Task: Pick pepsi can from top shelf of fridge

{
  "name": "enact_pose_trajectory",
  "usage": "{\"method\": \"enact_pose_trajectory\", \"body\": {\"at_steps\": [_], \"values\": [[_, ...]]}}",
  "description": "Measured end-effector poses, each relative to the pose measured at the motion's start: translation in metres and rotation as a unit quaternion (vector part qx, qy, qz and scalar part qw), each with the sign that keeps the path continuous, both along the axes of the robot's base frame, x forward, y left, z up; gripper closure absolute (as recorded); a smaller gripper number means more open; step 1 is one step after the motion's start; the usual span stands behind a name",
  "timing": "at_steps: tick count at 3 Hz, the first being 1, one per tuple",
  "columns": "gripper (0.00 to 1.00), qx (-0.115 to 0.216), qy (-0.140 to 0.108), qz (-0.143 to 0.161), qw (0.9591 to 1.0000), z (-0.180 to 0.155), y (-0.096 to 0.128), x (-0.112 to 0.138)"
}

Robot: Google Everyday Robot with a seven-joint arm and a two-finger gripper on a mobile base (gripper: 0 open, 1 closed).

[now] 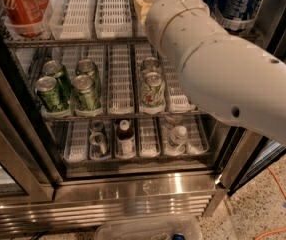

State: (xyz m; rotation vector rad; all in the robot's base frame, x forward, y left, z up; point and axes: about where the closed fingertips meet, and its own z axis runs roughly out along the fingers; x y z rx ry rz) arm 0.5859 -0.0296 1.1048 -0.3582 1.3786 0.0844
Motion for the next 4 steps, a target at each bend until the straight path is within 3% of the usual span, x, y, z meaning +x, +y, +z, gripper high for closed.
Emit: {"method": "enact_pose_trajectory", "body": {"at_steps": [4], "values": [[1.00,-0.033,0.033,0.035,0.9983,-0.006,0.000,-0.028]]}}
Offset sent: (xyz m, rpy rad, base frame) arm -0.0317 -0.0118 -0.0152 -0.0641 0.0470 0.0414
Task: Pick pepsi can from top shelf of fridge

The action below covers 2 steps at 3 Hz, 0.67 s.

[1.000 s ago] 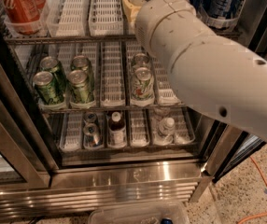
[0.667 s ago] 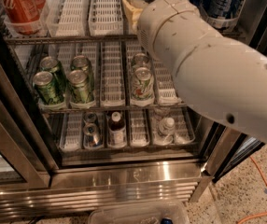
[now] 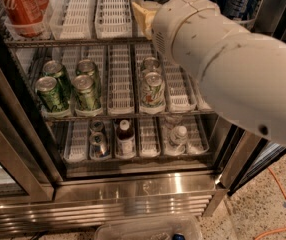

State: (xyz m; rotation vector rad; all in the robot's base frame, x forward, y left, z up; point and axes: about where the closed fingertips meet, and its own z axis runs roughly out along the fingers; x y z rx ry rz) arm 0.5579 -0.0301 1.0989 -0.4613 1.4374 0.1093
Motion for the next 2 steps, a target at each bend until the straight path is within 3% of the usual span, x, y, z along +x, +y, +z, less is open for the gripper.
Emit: {"method": "enact_pose_trajectory", "body": {"at_steps": [2], "values": [[1.00,0.012,0.044,0.036,0.9983,-0.0030,0.0005,0.0087]]}}
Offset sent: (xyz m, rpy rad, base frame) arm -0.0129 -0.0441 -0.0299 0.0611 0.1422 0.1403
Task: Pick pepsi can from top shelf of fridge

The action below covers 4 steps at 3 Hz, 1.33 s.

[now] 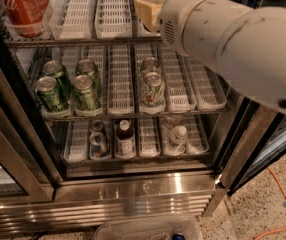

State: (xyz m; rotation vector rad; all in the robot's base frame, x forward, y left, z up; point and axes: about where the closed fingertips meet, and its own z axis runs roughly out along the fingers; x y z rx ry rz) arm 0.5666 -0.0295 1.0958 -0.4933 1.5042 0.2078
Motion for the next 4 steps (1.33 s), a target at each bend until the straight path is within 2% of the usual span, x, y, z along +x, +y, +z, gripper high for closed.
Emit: {"method": "enact_pose_trajectory", "body": {"at_steps": [1,2,3,4], "values": [[1.00,0.011,0.018,0.024,0.9995,0.000,-0.001,0.003],[1.00,0.026,0.037,0.065,0.9968,-0.006,-0.013,-0.002],[1.00,0.035,0.062,0.105,0.9919,-0.019,-0.033,-0.018],[1.00,0.042,0.077,0.131,0.9875,-0.025,-0.045,-0.030]]}}
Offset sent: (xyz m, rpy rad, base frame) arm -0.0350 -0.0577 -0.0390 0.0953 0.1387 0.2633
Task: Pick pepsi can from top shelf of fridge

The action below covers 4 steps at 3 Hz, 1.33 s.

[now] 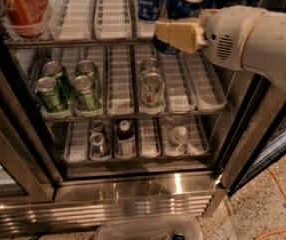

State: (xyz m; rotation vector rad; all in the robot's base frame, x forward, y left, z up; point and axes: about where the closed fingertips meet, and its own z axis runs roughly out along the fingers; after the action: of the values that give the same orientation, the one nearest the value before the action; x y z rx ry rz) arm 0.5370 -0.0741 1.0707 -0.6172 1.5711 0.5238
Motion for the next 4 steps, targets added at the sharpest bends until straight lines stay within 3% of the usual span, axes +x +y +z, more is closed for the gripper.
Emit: {"method": "enact_pose_trajectory", "body": {"at_steps": [2,4], "values": [[1.00,0.015,0.020,0.047,0.9986,-0.007,-0.012,-0.017],[1.00,0.033,0.019,0.113,0.9929,-0.003,-0.007,-0.032]]}}
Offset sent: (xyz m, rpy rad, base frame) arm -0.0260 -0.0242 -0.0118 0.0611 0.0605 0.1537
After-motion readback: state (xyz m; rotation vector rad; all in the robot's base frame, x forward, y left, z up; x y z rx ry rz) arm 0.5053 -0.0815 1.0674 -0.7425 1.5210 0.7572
